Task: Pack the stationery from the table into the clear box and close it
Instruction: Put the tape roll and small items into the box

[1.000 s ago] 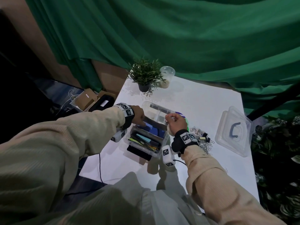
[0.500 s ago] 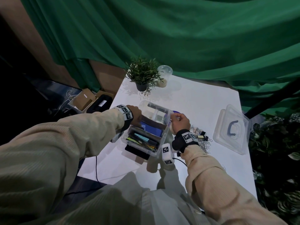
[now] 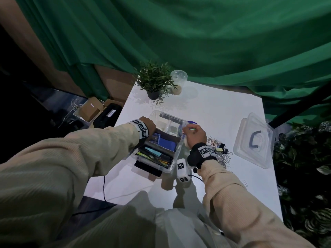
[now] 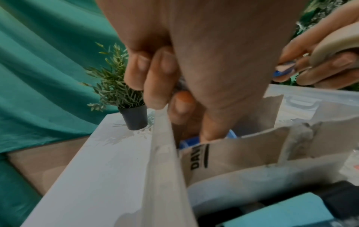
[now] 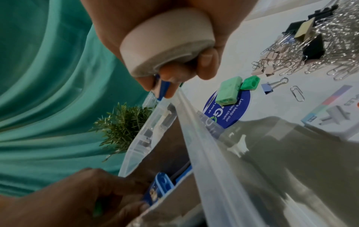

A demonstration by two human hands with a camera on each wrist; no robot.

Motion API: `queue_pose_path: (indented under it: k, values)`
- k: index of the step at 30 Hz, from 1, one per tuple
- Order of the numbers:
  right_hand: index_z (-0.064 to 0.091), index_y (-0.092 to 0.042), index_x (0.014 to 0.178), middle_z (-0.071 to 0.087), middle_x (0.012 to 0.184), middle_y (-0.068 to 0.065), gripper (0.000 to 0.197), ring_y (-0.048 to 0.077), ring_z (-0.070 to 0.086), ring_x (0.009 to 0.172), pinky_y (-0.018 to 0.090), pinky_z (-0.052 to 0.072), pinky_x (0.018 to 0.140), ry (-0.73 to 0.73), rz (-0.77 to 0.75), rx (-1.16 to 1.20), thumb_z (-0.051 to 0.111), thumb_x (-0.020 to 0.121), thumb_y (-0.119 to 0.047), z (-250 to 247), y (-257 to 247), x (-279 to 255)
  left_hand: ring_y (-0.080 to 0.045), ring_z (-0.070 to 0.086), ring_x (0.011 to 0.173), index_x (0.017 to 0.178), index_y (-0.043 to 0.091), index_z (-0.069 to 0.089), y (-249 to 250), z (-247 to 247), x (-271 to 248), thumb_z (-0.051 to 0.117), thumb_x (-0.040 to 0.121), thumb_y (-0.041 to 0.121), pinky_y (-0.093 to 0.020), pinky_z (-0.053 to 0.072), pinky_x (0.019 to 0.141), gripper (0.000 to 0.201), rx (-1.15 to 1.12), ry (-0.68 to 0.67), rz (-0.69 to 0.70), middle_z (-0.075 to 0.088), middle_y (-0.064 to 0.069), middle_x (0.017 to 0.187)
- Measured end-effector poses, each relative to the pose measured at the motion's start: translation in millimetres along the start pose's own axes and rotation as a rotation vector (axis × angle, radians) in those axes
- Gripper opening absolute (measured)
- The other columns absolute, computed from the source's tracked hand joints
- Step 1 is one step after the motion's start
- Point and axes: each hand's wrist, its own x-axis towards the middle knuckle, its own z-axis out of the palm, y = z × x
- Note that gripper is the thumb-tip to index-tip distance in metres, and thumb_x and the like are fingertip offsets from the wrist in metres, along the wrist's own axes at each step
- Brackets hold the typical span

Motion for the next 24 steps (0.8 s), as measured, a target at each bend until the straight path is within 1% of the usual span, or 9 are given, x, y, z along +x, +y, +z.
queue_pose_path:
  k: [3,6,9,11,14,17,19,22,24]
  values:
    - [0.068,-0.02,0.096,0.059,0.075,-0.003,0.021,0.01,0.054,0.065,0.021,0.041,0.063,-0.066,-0.044,-0.001,0.075,0.079,-0.03,8.0,-1.5,-8.5,-0.022,0.064,0.071,0.09,0.016,0.066,5.0,2.1,-1.2,0.056,0.09,0.034,-0.025,0.047,0.062,0.021,0.053,0.004,0.009,0.068,-0.003,0.083]
    - [0.068,-0.021,0.092,0.062,0.073,-0.002,0.02,0.013,0.058,0.065,0.02,0.044,0.063,-0.122,-0.059,0.02,0.077,0.077,-0.03,13.3,-2.0,-14.6,-0.023,0.067,0.081,0.095,0.015,0.065,10.0,2.5,0.4,0.052,0.093,0.027,-0.025,0.045,0.065,0.018,0.084,0.034,0.017,0.069,-0.006,0.092]
    - [0.067,-0.025,0.085,0.068,0.076,0.002,0.018,0.019,0.064,0.071,0.024,0.05,0.068,-0.133,-0.043,0.013,0.079,0.075,-0.032,13.4,0.6,-12.3,-0.022,0.066,0.087,0.105,0.016,0.064,10.7,-2.4,0.4,0.056,0.091,0.03,-0.027,0.044,0.067,0.021,0.057,0.032,-0.012,0.067,-0.004,0.099]
    - [0.067,-0.026,0.08,0.071,0.083,0.004,0.017,0.021,0.067,0.077,0.029,0.055,0.074,-0.112,-0.018,0.018,0.08,0.072,-0.033,12.8,2.1,-9.0,-0.023,0.065,0.089,0.107,0.018,0.064,5.9,-2.1,0.6,0.062,0.088,0.04,-0.028,0.042,0.065,0.029,0.005,0.046,-0.011,0.066,-0.004,0.101]
    - [0.07,-0.024,0.079,0.072,0.086,0.002,0.017,0.02,0.066,0.081,0.031,0.056,0.078,-0.099,-0.005,0.001,0.079,0.072,-0.037,15.3,2.1,-6.0,-0.024,0.064,0.083,0.104,0.022,0.067,-4.4,1.6,0.7,0.062,0.084,0.054,-0.027,0.045,0.064,0.039,-0.12,0.053,0.022,0.067,-0.003,0.097]
    - [0.071,-0.018,0.084,0.07,0.089,0.002,0.02,0.019,0.063,0.083,0.023,0.047,0.073,-0.12,-0.016,-0.05,0.075,0.077,-0.037,17.6,-3.3,-7.4,-0.024,0.06,0.078,0.094,0.022,0.068,-14.6,-6.7,-0.5,0.054,0.087,0.059,-0.027,0.046,0.065,0.04,-0.297,0.098,-0.042,0.066,-0.004,0.091]
    - [0.069,-0.019,0.082,0.07,0.09,0.004,0.02,0.019,0.061,0.084,0.021,0.043,0.074,-0.115,-0.001,-0.075,0.073,0.079,-0.038,17.6,-6.6,-5.7,-0.027,0.06,0.087,0.09,0.021,0.064,-20.2,-18.5,-0.8,0.043,0.092,0.062,-0.029,0.044,0.069,0.045,-0.474,0.183,-0.116,0.064,-0.005,0.092]
    - [0.065,-0.022,0.078,0.072,0.092,0.004,0.019,0.022,0.065,0.087,0.024,0.046,0.076,-0.109,0.029,-0.079,0.072,0.079,-0.04,19.7,-15.8,-0.4,-0.031,0.054,0.108,0.115,0.014,0.058,-25.6,-32.5,3.8,0.027,0.101,0.048,-0.034,0.038,0.083,0.048,-0.713,0.219,-0.157,0.059,-0.014,0.119]
    - [0.063,-0.023,0.074,0.073,0.093,0.005,0.02,0.023,0.066,0.087,0.026,0.049,0.077,-0.113,0.02,-0.085,0.072,0.078,-0.041,25.8,-24.3,4.3,-0.031,0.052,0.114,0.122,0.009,0.055,-24.7,-35.8,8.1,0.03,0.102,0.035,-0.034,0.039,0.091,0.042,-0.809,0.202,-0.139,0.056,-0.015,0.129]
